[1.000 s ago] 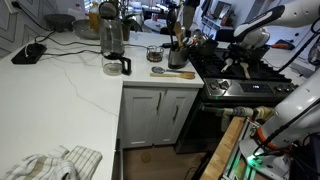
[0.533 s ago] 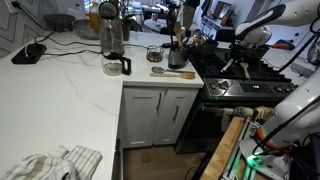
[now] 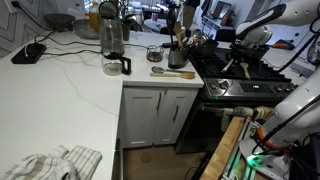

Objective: Pick up the white serving spoon and put it on the black tray on the hob of the stove

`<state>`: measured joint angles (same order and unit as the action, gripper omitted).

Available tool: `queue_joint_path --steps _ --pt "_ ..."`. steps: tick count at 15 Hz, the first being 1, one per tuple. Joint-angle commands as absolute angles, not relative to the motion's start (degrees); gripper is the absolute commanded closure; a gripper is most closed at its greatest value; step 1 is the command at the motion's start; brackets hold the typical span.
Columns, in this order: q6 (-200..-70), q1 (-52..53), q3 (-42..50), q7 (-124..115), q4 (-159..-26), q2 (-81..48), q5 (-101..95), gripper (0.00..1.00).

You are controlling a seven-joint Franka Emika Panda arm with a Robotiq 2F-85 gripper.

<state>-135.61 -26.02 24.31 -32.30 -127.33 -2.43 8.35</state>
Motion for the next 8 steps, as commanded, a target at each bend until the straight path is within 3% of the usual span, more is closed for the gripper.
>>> queue_joint_path --steps 1,8 --pt "-133.48 -25.84 24.92 -31.53 -125.78 -2.55 11.08 0.94" --pt "-125.74 -26.68 25.60 -31.49 -121.52 -2.80 16.66 0.94"
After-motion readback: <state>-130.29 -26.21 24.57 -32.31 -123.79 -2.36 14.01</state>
